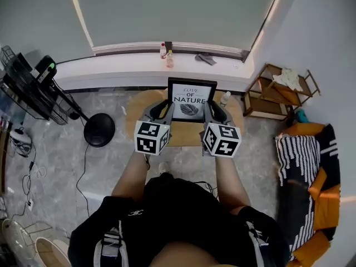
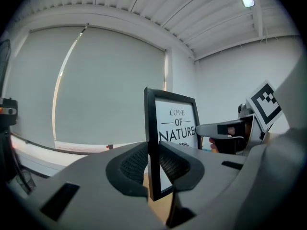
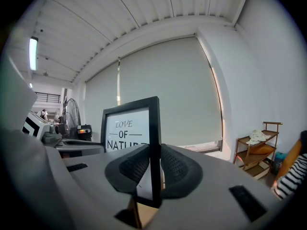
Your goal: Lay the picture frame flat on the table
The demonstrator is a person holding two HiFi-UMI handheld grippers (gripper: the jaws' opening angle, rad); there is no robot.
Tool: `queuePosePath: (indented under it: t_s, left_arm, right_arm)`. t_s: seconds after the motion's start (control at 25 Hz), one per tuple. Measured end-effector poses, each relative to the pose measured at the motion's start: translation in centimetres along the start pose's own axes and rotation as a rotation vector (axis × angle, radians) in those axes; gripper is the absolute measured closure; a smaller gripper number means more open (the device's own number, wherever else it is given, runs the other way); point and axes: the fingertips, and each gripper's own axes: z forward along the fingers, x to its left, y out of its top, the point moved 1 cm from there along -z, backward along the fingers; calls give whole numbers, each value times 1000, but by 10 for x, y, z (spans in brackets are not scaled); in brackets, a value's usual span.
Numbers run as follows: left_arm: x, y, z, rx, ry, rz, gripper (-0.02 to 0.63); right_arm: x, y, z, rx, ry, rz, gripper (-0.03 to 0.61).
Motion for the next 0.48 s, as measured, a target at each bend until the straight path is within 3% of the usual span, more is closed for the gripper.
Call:
queuePosePath:
  t_s: [0.2, 0.48]
  left_arm:
    - [69, 11, 58, 13, -38, -17, 528]
    - [137, -8, 115, 64, -88, -54, 528]
  right_arm:
    - [6, 13, 86, 22, -34, -1, 491]
    - [11, -5, 175, 115, -74, -6, 491]
